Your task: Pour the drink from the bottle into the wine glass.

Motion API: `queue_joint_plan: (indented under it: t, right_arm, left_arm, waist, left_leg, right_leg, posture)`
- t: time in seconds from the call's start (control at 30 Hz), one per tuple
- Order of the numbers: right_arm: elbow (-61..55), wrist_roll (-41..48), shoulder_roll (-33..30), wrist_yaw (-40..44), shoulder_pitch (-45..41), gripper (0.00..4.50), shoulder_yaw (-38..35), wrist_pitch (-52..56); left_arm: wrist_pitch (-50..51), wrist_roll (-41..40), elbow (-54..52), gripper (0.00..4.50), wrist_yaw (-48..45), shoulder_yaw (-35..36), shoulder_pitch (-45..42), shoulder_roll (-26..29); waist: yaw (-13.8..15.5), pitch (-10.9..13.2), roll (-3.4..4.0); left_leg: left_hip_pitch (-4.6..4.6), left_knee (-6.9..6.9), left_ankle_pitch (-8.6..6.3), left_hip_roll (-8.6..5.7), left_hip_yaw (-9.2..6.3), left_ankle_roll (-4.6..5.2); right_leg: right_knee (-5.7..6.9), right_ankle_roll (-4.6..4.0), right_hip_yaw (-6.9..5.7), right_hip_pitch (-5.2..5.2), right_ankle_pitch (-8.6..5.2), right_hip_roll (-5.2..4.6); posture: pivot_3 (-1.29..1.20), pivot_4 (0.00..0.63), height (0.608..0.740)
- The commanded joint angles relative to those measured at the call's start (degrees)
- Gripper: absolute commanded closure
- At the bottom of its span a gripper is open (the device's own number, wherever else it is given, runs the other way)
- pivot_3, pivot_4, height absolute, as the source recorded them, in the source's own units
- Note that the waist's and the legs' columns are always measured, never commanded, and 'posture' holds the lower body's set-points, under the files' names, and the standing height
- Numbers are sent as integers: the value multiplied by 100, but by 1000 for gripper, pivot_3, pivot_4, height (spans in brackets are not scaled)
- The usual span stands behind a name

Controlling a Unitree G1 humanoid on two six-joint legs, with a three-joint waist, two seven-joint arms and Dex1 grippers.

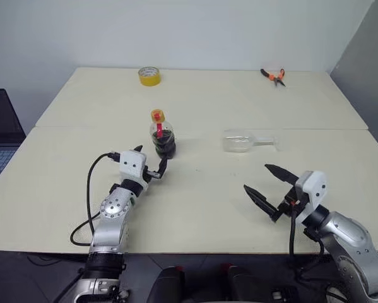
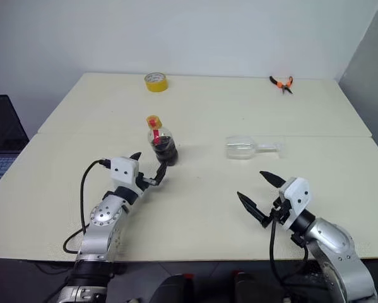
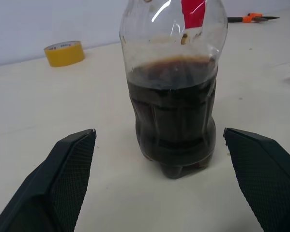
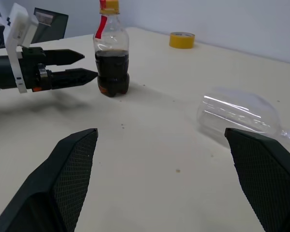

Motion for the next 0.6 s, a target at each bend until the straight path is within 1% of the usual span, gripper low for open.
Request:
queue_joint_plan:
  t: [0.03, 0.4, 0.6]
  right_arm:
    - [-340, 171, 8, 24, -154, 0, 58, 123]
    - [-457, 198, 68, -55, -394, 0, 97, 284]
    - [-422, 205, 102, -57, -546, 0, 143, 371]
  left_arm:
    - [-6, -15, 311, 31, 49, -22, -479, -97]
    - [-40, -155, 1097, 31, -151, 14, -1099, -299]
    - [-339, -103, 1723, 31, 6, 123, -1551, -390]
  waist:
    - [12, 1, -3]
    - [9, 3, -6]
    - [11, 4, -8]
  left_leg:
    - [-1, 1, 0, -1, -1, 0]
    - [-2, 2, 0, -2, -11, 0]
    - [-1, 4, 0, -3, -15, 0]
  right_leg:
    - [0, 0, -2, 0, 0, 0]
    - [-17, 3, -11, 12, 2, -1]
    - [-19, 3, -15, 16, 2, -2]
  posture:
    - [0, 150, 740]
    - [0, 150, 740]
    - [0, 150, 740]
